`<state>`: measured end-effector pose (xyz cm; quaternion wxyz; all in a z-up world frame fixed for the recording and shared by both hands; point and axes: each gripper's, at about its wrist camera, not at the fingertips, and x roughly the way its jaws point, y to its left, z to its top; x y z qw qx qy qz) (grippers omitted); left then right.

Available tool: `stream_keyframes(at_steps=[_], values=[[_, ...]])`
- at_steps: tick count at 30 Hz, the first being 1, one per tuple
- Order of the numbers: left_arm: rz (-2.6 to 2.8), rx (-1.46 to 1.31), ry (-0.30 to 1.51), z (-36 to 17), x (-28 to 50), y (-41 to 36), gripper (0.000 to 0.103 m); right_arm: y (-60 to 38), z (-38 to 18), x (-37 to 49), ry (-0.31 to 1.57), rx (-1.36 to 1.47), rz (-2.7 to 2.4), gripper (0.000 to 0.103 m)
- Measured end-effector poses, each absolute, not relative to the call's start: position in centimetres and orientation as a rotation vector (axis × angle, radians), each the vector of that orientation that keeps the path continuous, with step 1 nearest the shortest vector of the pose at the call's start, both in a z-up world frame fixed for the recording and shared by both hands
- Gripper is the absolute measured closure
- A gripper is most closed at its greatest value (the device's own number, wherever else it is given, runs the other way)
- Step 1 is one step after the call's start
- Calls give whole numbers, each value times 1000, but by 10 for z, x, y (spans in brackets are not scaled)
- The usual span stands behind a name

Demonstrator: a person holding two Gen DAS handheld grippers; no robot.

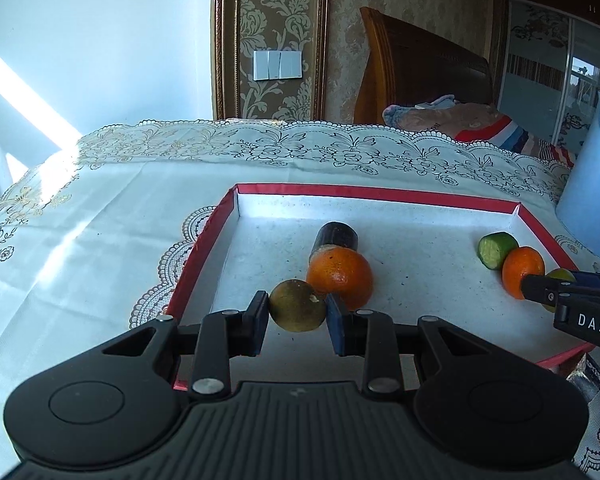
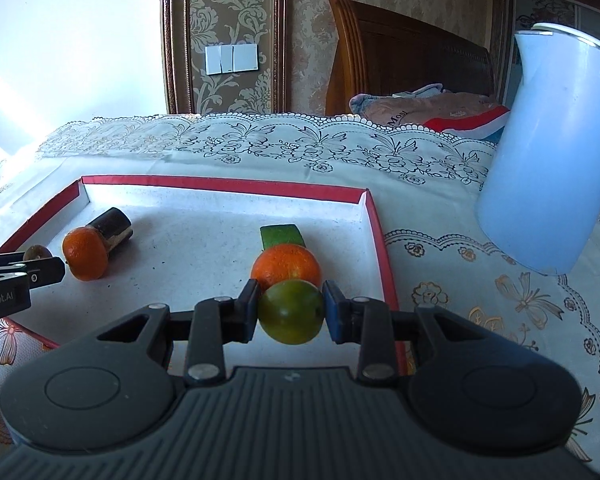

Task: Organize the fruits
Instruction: 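Carry the held lime and kiwi over the red tray, then open the left gripper releasing the kiwi while the right releases the lime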

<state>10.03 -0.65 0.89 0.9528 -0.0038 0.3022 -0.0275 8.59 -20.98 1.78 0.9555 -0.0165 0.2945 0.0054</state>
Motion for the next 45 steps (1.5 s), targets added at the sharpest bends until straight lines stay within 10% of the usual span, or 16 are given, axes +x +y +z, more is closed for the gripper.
stream_keyframes(at_steps=[28, 31, 35, 45], values=[[15, 9, 646, -4, 117, -5, 72, -206, 7, 115, 663, -18, 1, 72], [23, 10, 641, -3, 116, -5, 57, -206, 7, 115, 663, -22, 1, 71], [26, -5, 609, 0, 113, -3, 29, -207, 9, 114, 660, -13, -3, 55], [7, 11, 617, -2, 110, -6, 28, -210, 11, 111, 634, -15, -33, 19]])
